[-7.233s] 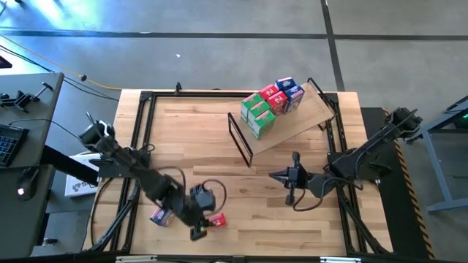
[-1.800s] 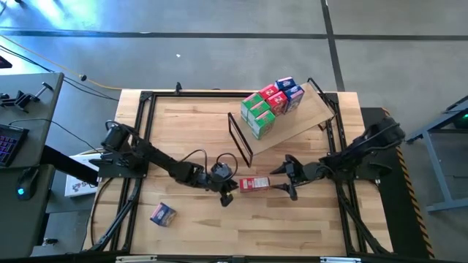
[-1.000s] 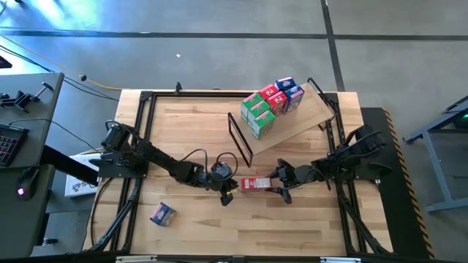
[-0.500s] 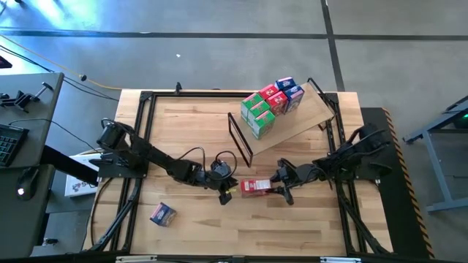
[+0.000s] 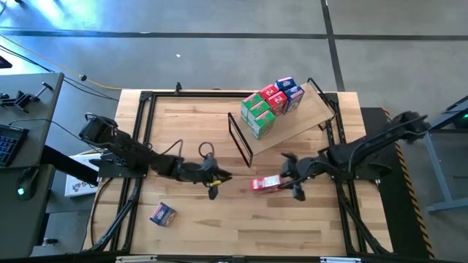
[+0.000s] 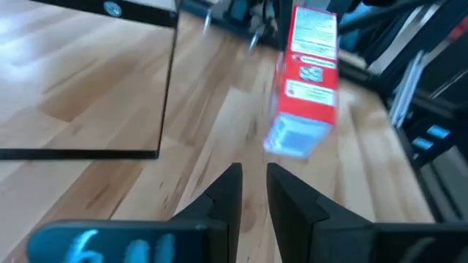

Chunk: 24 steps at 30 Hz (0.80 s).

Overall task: Stack cereal on shelf
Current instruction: Put the red cereal box on the shelf and aligned with the other red cereal boxes

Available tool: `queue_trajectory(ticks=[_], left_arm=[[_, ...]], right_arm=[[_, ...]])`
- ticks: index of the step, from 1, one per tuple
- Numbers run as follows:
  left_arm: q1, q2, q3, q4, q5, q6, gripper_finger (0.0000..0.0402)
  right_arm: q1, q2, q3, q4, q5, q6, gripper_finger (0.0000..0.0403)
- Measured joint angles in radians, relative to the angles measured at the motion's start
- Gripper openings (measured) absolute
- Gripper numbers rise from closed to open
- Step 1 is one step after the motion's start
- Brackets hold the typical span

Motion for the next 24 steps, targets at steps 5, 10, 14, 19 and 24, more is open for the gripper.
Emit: queue_trajectory(ticks=[5,10,14,19,24], left_arm=[[0.000,0.000,-0.070,0.158,0.000,-0.001,0.0044],[0.000,0.003,-0.071,0.171,-0.002,0.005,0.0037],[0.000,0.004,-0.071,0.171,-0.010,0.004,0.0039],[0.000,0.004,-0.071,0.170,0.024,-0.021,0.0042],[0.001,0.004,-0.071,0.169,0.061,-0.046,0.0042]], right_arm=[[-0.015,0.027,0.303,-0.644,-0.001,0.004,0.0146],[-0.060,0.137,0.425,-0.937,-0.002,-0.035,0.0147],[-0.094,0.215,0.425,-0.969,-0.018,-0.101,0.0147],[-0.117,0.272,0.423,-0.974,-0.016,-0.139,0.0147],[-0.123,0.282,0.423,-0.965,0.005,-0.154,0.0158]])
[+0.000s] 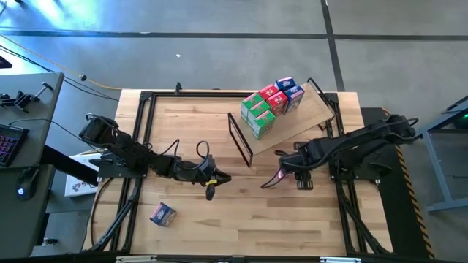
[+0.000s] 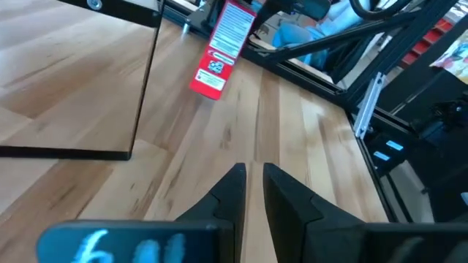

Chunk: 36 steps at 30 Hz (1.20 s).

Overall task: Stack cereal on shelf
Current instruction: Put the red cereal box on the shelf and aligned with the other red cereal boxes

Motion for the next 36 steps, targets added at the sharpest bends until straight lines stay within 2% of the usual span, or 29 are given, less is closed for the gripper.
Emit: queue_trajectory(ticks=[8,12,16,21,28,36], left_arm=[[0.000,0.000,0.000,0.000,0.000,0.013,0.0042],[0.000,0.000,0.000,0.000,0.001,0.014,0.0044],[0.000,0.000,0.000,0.000,0.000,0.003,0.0046],[0.000,0.000,0.000,-0.009,0.000,-0.024,0.0068],[0.000,0.000,0.000,-0.037,0.001,-0.021,0.0110],[0.000,0.000,0.000,-0.057,0.001,-0.019,0.0124]], right_arm=[[0.000,-0.004,0.042,0.006,0.048,0.000,0.0227],[0.000,-0.005,0.092,0.006,0.065,0.001,0.0243],[0.002,-0.005,0.169,-0.038,0.068,0.026,0.0246],[0.002,-0.018,0.208,-0.064,0.046,0.206,0.0246],[0.002,-0.018,0.138,-0.047,0.078,0.404,0.0246],[0.000,-0.017,0.052,0.083,0.085,0.428,0.0246]])
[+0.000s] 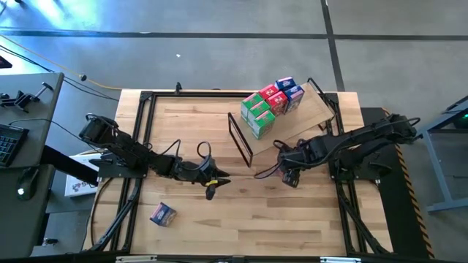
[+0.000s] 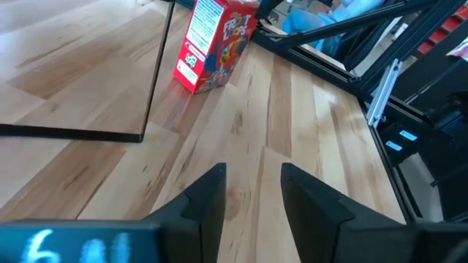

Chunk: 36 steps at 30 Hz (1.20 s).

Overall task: Stack cereal on shelf
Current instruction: Put the red cereal box on the shelf and aligned with the other red cereal boxes

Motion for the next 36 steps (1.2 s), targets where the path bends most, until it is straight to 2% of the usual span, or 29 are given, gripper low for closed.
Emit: queue_trajectory(ticks=[6,10,16,22,28,33,36], left_arm=[[0.004,0.000,0.000,0.000,-0.002,0.000,0.0113],[0.028,0.000,0.000,-0.002,0.006,0.008,0.0092],[0.093,0.000,0.000,-0.002,0.087,0.052,0.0056],[0.126,0.000,0.000,0.001,0.113,0.070,0.0038],[0.125,0.000,0.000,0.006,0.118,0.083,0.0035],[0.125,0.000,0.000,0.006,0.136,0.098,0.0035],[0.125,0.000,0.000,0.006,0.136,0.098,0.0035]], right_arm=[[0.000,0.000,-0.022,0.023,0.004,0.002,0.0231],[0.000,0.000,-0.022,0.032,-0.002,-0.006,0.0190],[0.000,0.000,-0.022,0.042,-0.043,-0.023,0.0143],[0.000,0.000,-0.022,0.043,-0.044,-0.032,0.0142],[0.001,-0.008,0.001,0.033,-0.048,-0.115,0.0141],[0.001,-0.032,0.108,-0.035,-0.090,-0.240,0.0141],[0.001,-0.037,0.220,-0.165,-0.093,-0.350,0.0141]])
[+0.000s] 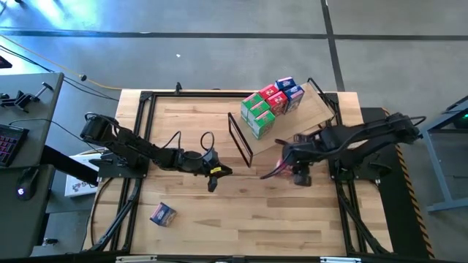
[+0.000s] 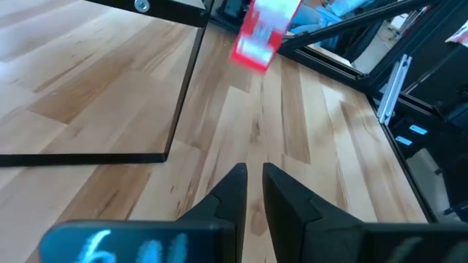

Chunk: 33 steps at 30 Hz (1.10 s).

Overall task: Stack cereal on shelf
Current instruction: Put the red cereal box on the shelf and aligned with the other red cereal boxes

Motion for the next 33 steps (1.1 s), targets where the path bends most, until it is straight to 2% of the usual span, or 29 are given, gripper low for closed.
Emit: queue_trajectory(ticks=[3,7,12,15,21,27,33], left_arm=[[0.000,0.000,0.000,0.000,0.004,0.000,0.0035],[0.000,0.000,0.000,0.000,0.004,0.000,0.0035],[0.000,0.000,0.000,0.000,0.004,0.000,0.0035],[0.000,0.000,0.000,0.000,0.004,-0.003,0.0035],[0.000,0.000,0.000,0.000,0.004,-0.011,0.0035],[0.000,0.000,0.000,0.001,0.022,-0.019,0.0035],[0.000,0.000,0.000,0.008,0.023,-0.020,0.0035]], right_arm=[[0.000,0.000,0.129,-0.156,0.038,-0.125,0.0141],[-0.028,0.000,0.289,-0.321,0.151,-0.275,0.0141],[-0.140,0.003,0.389,-0.340,0.238,-0.500,0.0141],[-0.228,0.012,0.398,-0.341,0.257,-0.623,0.0141],[-0.358,0.020,0.357,-0.275,0.190,-0.760,0.0141],[-0.390,0.038,0.346,-0.245,0.205,-0.787,0.0149],[-0.400,0.051,0.345,-0.201,0.240,-0.803,0.0188]])
